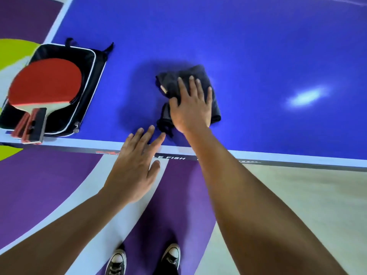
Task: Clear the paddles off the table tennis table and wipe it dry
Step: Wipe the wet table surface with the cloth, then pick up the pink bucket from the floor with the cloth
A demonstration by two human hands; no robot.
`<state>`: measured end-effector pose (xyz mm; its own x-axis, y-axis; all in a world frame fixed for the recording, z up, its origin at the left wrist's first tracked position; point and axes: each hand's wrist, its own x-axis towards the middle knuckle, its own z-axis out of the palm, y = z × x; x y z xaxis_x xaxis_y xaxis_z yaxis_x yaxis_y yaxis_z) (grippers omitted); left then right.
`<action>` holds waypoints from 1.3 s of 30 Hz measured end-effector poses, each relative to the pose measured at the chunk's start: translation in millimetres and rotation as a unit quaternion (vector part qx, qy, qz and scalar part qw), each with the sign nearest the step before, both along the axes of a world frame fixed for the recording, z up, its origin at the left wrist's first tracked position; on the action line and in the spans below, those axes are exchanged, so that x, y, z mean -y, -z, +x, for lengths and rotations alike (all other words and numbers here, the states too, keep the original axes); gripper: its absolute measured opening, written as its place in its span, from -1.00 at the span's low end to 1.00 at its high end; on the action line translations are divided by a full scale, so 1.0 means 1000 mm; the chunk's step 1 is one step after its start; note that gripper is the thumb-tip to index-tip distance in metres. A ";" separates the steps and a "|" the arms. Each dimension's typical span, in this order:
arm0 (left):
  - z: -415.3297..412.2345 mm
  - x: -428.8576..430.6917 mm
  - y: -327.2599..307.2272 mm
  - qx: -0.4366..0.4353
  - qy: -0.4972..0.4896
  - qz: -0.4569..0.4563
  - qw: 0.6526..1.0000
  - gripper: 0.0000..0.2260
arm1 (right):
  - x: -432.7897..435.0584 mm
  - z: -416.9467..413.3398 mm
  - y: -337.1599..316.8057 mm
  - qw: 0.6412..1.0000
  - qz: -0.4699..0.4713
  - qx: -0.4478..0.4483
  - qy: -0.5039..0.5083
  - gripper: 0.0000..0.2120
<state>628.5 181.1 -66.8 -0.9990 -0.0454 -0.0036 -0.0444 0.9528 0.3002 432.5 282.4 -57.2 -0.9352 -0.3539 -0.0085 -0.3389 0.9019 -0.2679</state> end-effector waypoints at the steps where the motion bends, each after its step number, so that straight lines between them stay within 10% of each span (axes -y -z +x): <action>1: 0.001 0.002 -0.002 -0.002 -0.006 0.020 1.000 -0.44 | 0.011 0.016 0.000 1.000 -0.007 -0.003 -0.024 -0.39; 19: -0.005 -0.013 -0.029 -0.034 -0.048 0.013 0.998 -0.48 | -0.073 0.092 -0.026 0.992 -0.058 0.067 -0.092 -0.48; 25: -0.012 -0.011 -0.028 0.029 -0.058 -0.007 0.998 -0.44 | -0.107 0.084 -0.026 0.973 0.002 0.083 -0.216 -0.16; 32: 0.011 -0.003 -0.053 0.066 -0.039 0.014 0.997 -0.46 | -0.095 0.111 -0.025 0.982 -0.015 -0.065 -0.175 -0.54; 39: 0.067 0.017 -0.118 0.021 -0.075 0.000 0.997 -0.55 | -0.052 0.151 -0.082 0.992 -0.079 -0.027 -0.094 -0.58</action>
<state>695.6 163.8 51.4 -0.9797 -0.1951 -0.0453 -0.1997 0.9343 0.2952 583.8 334.5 25.3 -0.8507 -0.5143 0.1086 -0.5139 0.7701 -0.3779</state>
